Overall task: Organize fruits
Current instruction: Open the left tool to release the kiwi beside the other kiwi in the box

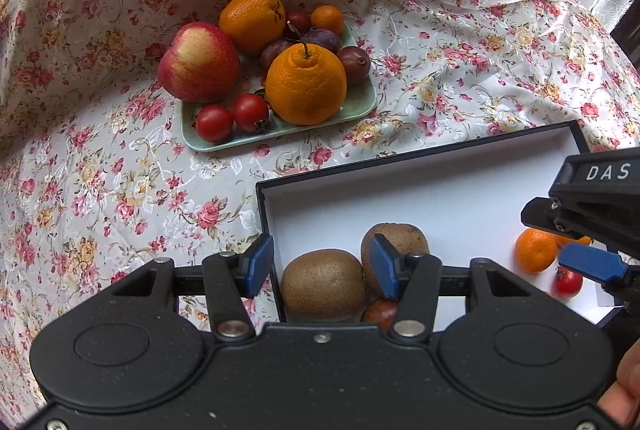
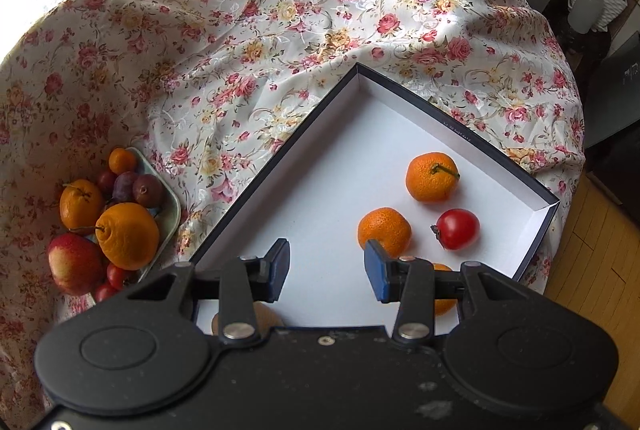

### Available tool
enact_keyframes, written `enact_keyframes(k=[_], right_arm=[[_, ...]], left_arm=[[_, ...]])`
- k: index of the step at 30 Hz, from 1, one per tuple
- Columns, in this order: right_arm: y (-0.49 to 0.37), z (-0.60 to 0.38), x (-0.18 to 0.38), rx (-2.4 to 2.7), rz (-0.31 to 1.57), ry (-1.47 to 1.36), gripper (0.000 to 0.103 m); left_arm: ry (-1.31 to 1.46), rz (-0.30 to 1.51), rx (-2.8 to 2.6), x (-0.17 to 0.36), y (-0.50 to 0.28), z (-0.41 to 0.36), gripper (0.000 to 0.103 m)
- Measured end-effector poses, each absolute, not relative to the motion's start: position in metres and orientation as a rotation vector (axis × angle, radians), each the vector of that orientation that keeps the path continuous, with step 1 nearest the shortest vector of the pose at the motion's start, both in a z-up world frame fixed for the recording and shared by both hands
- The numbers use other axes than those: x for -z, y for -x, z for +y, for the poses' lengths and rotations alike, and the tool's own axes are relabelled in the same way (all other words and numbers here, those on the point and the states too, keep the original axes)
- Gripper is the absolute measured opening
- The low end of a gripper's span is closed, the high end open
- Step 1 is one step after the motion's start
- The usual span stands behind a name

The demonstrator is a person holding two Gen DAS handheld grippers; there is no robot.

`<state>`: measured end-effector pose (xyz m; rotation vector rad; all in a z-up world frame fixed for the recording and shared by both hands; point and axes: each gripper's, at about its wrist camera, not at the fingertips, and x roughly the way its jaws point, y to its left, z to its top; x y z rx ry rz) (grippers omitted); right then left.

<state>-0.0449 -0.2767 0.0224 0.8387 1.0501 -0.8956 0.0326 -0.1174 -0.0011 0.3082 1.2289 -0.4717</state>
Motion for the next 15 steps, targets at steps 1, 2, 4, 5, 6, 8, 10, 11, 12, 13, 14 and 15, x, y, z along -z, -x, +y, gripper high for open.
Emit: enact_keyframes(k=[1, 2, 4, 5, 6, 8, 10, 11, 12, 13, 14, 15], right_arm=[[0.043, -0.272, -0.023, 0.886, 1.052, -0.841, 0.044], [0.041, -0.268, -0.023, 0.877, 1.053, -0.839, 0.044], [0.037, -0.256, -0.024, 0.858, 1.059, -0.821, 0.044], [0.035, -0.251, -0.024, 0.849, 1.063, -0.809, 0.044], [0.034, -0.245, -0.024, 0.842, 1.067, -0.801, 0.044], [0.033, -0.237, -0.023, 0.824, 1.077, -0.793, 0.044], [0.033, -0.229, -0.023, 0.803, 1.085, -0.788, 0.044], [0.033, -0.224, -0.023, 0.796, 1.087, -0.785, 0.044], [0.034, -0.22, -0.024, 0.79, 1.087, -0.781, 0.044], [0.034, -0.215, -0.025, 0.782, 1.088, -0.777, 0.044], [0.035, -0.21, -0.025, 0.774, 1.089, -0.773, 0.044], [0.036, -0.206, -0.025, 0.765, 1.091, -0.77, 0.044]], left_arm=[[-0.299, 1.232, 0.462, 0.0, -0.034, -0.112, 0.059], [-0.29, 1.235, 0.453, -0.001, -0.035, -0.106, 0.059], [-0.275, 1.241, 0.435, -0.003, -0.037, -0.095, 0.059], [-0.271, 1.242, 0.429, -0.004, -0.037, -0.091, 0.059], [-0.265, 1.242, 0.419, -0.005, -0.037, -0.085, 0.059], [-0.258, 1.243, 0.401, -0.007, -0.036, -0.074, 0.059], [-0.253, 1.246, 0.383, -0.009, -0.036, -0.062, 0.059], [-0.252, 1.248, 0.376, -0.009, -0.035, -0.058, 0.059], [-0.251, 1.251, 0.366, -0.009, -0.035, -0.05, 0.059], [-0.252, 1.254, 0.359, -0.009, -0.034, -0.045, 0.059], [-0.253, 1.258, 0.347, -0.009, -0.033, -0.037, 0.059], [-0.253, 1.26, 0.339, -0.008, -0.033, -0.032, 0.059]])
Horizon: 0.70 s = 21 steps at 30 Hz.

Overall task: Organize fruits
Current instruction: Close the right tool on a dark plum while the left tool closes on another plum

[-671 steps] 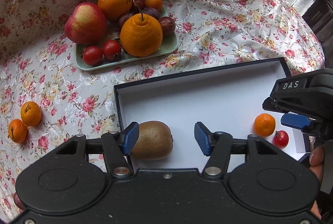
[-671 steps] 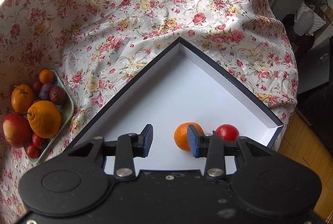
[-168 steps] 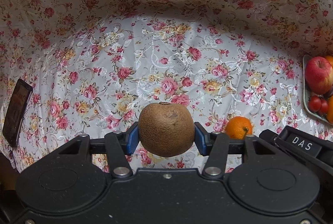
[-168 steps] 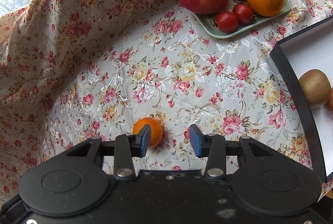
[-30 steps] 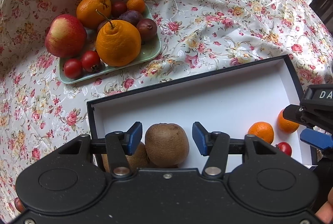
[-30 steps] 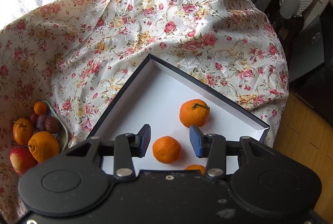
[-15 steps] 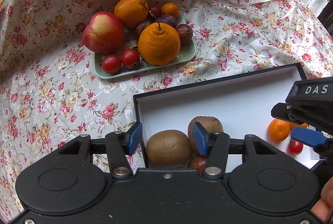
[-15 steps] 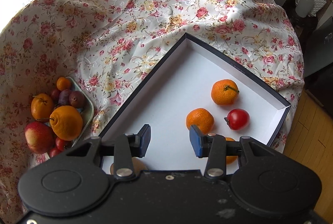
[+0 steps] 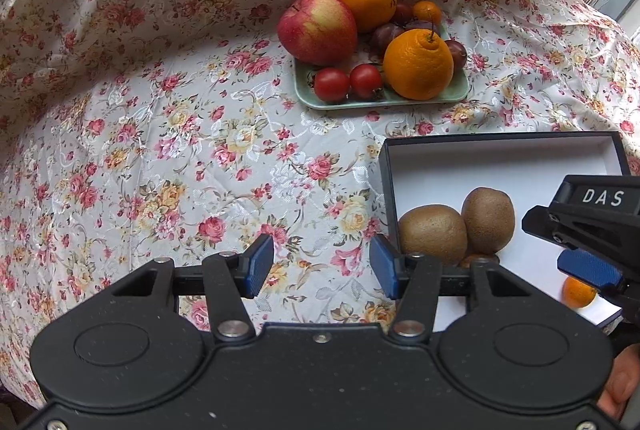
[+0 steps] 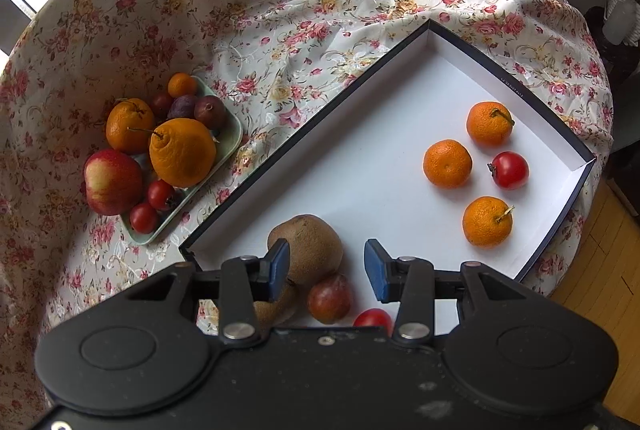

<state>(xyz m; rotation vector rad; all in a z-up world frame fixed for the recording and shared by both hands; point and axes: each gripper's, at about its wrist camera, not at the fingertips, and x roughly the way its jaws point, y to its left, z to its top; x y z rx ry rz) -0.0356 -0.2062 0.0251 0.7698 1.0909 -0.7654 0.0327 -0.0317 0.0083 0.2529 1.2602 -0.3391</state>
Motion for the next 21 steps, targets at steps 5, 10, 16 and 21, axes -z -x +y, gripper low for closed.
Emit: enact_keyframes(k=[5, 10, 16, 21], right_arm=[[0.035, -0.175, -0.024, 0.706, 1.106, -0.751, 0.044], [0.034, -0.136, -0.023, 0.637, 1.137, -0.7, 0.044], [0.031, -0.091, -0.016, 0.532, 1.191, -0.643, 0.044], [0.027, -0.056, -0.011, 0.454, 1.229, -0.61, 0.044]], left_arm=[[-0.238, 1.274, 0.292, -0.008, -0.029, 0.007, 0.059], [-0.218, 1.279, 0.25, -0.008, -0.025, 0.046, 0.059], [-0.172, 1.303, 0.181, -0.006, -0.025, 0.093, 0.059], [-0.129, 1.329, 0.118, -0.002, -0.028, 0.126, 0.059]])
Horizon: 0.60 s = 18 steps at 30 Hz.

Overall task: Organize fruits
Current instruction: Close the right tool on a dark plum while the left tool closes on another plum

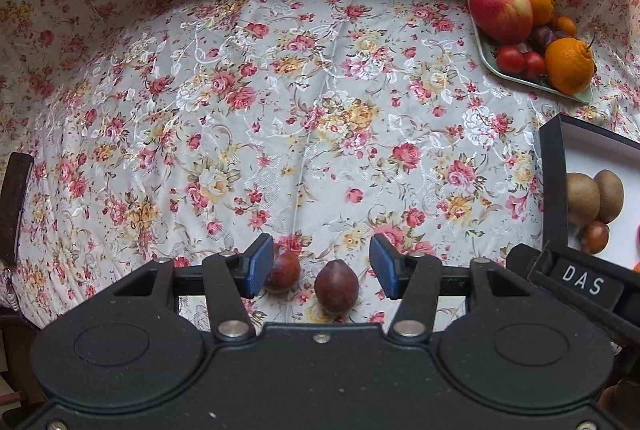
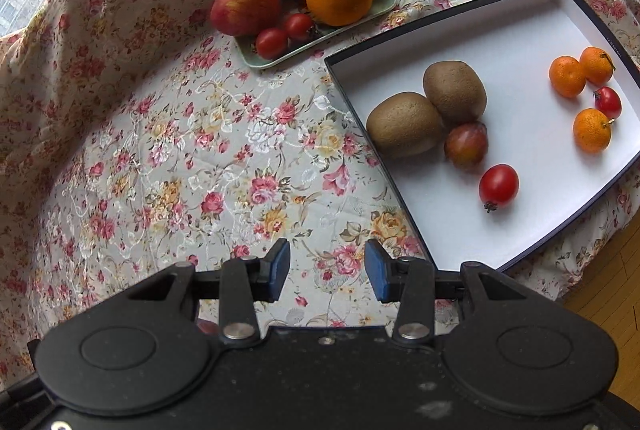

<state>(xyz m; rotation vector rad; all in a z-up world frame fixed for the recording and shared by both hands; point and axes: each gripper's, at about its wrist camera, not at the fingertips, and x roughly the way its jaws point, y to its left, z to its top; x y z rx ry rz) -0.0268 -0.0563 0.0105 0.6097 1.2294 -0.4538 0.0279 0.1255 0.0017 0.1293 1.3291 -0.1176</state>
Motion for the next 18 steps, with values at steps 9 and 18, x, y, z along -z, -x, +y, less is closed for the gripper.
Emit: enact_keyframes(k=[9, 18], right_arm=[[0.015, -0.01, 0.0, 0.329, 1.282, -0.542, 0.044], [-0.002, 0.031, 0.019, 0.241, 1.348, -0.534, 0.044]], left_arm=[[-0.096, 1.366, 0.041, 0.006, -0.035, 0.169, 0.059], [-0.048, 1.406, -0.01, 0.015, -0.042, 0.209, 0.059]])
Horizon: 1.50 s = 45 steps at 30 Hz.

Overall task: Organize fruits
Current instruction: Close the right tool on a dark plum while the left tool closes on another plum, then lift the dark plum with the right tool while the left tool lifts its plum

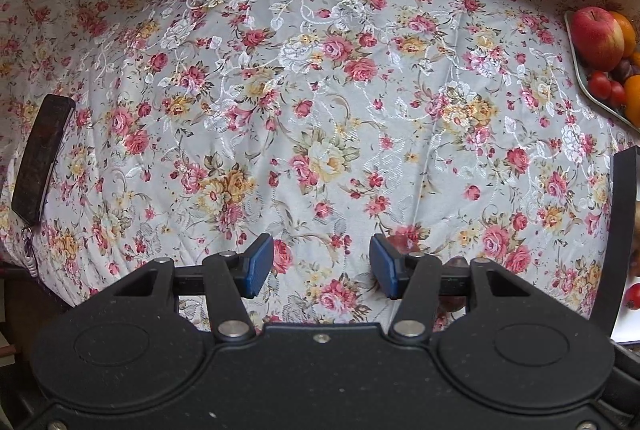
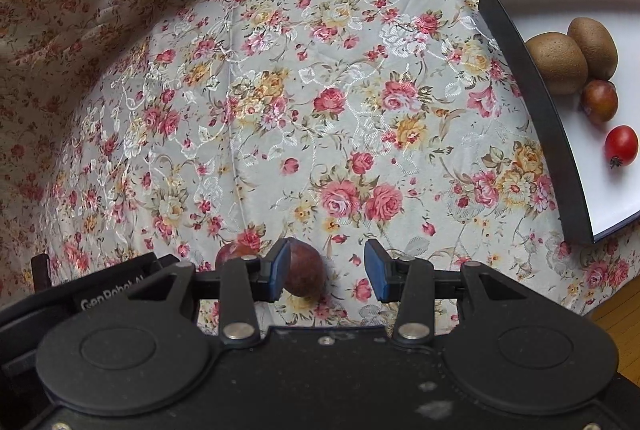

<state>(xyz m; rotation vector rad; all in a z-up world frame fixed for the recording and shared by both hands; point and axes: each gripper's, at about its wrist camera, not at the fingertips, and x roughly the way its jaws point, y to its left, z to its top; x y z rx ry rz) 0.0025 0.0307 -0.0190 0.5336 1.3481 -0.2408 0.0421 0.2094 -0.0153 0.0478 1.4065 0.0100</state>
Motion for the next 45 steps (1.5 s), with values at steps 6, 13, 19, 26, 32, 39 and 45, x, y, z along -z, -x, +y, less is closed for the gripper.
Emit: enact_keyframes(k=[6, 13, 19, 26, 32, 39, 45], right_arm=[[-0.009, 0.051, 0.033, 0.241, 1.38, -0.488, 0.044], [-0.013, 0.069, 0.048, 0.255, 1.404, -0.435, 0.043], [-0.015, 0.075, 0.057, 0.282, 1.393, -0.408, 0.041], [-0.015, 0.07, 0.054, 0.278, 1.361, -0.417, 0.036], [-0.014, 0.041, 0.04, 0.35, 1.319, -0.507, 0.036], [-0.008, 0.011, 0.034, 0.463, 1.304, -0.563, 0.036], [-0.005, 0.0, 0.032, 0.483, 1.313, -0.542, 0.036]], left_arm=[[-0.01, 1.422, -0.017, 0.017, -0.044, 0.229, 0.059], [0.044, 1.435, -0.025, 0.016, -0.048, 0.248, 0.059], [0.066, 1.441, -0.012, 0.015, -0.049, 0.252, 0.059], [0.047, 1.448, 0.027, 0.018, -0.047, 0.242, 0.059], [0.032, 1.45, 0.11, 0.023, -0.041, 0.222, 0.059], [-0.009, 1.43, 0.163, 0.031, -0.035, 0.197, 0.059], [-0.047, 1.442, 0.175, 0.044, -0.035, 0.179, 0.059]])
